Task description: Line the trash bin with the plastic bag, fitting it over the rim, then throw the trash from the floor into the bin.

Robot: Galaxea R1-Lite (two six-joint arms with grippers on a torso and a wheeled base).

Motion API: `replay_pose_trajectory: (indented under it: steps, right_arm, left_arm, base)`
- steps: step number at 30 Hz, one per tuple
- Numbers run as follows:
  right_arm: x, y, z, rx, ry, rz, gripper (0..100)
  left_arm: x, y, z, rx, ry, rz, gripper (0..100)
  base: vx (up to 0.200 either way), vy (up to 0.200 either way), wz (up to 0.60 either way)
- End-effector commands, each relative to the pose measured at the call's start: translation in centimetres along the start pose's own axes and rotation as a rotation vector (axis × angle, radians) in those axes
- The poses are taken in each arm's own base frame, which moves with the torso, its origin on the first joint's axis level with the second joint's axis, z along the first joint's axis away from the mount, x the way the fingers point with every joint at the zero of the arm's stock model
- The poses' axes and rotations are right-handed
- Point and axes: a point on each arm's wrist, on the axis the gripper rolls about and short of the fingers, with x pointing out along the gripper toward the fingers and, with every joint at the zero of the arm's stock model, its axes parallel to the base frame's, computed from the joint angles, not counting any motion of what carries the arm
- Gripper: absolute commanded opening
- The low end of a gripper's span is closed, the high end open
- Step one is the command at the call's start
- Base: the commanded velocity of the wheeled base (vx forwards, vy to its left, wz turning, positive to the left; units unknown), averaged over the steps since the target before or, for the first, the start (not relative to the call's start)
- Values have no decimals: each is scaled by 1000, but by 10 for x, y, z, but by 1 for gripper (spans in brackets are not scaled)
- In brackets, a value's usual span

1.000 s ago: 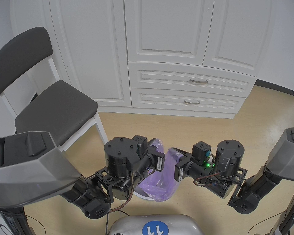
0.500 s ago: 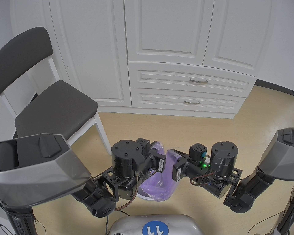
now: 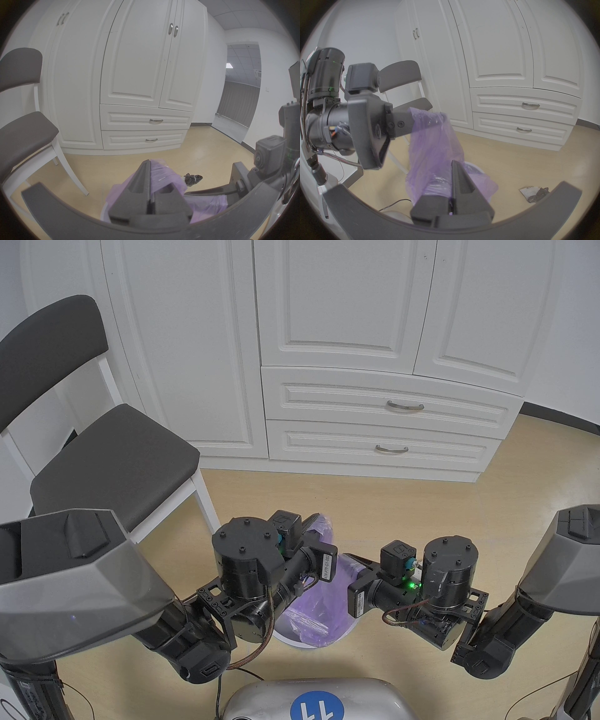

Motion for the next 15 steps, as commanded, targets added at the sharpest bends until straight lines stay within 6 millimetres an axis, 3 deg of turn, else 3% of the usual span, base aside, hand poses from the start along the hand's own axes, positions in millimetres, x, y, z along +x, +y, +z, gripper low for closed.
replay_pose_trajectory:
  steps: [1,9,15]
  right_arm:
    - [0,1,-2,-5,9,2,0]
    - [1,0,-5,-9,17,-9,0]
    - [5,-5,-7,-7,21,-24,0]
  left_arm:
    - [-1,1,7,-5,-20,3,0]
    - [9,19,16,-38,-56,46,0]
    - [16,18,4,-59,-35,43,0]
  base:
    - [0,0,0]
    - [0,0,0]
    - [0,0,0]
